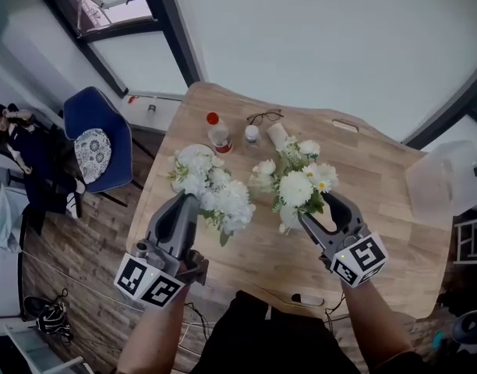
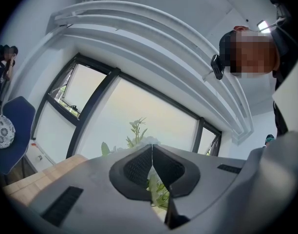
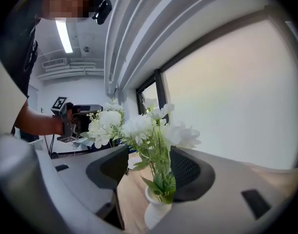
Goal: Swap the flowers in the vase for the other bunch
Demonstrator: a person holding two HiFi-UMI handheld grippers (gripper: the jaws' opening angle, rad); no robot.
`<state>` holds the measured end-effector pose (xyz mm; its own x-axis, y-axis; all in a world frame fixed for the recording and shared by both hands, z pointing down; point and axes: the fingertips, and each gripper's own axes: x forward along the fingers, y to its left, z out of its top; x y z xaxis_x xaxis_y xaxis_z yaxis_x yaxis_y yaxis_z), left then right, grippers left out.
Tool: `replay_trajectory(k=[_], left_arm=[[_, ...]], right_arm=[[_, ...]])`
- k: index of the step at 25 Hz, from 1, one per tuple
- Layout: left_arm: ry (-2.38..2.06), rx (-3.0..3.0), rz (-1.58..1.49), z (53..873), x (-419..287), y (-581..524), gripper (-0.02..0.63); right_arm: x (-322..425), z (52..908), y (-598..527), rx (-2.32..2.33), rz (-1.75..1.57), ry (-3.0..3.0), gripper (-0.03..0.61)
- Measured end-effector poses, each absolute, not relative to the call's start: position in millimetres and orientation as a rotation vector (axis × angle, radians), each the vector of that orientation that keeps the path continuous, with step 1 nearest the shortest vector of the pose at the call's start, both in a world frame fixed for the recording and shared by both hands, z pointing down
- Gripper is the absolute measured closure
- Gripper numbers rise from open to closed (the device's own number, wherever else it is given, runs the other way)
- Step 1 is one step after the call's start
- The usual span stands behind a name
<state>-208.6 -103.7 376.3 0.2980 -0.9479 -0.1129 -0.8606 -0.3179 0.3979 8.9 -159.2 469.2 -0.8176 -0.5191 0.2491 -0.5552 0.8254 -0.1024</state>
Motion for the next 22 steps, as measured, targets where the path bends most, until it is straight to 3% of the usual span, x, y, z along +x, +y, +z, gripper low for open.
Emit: replay_trajectory(k=[22], left_arm=[[-1.591, 2.395, -0.518, 351, -187, -107, 0.604]], right_arm=[[85, 399, -148, 1.145, 0.188, -2.824, 0.311]])
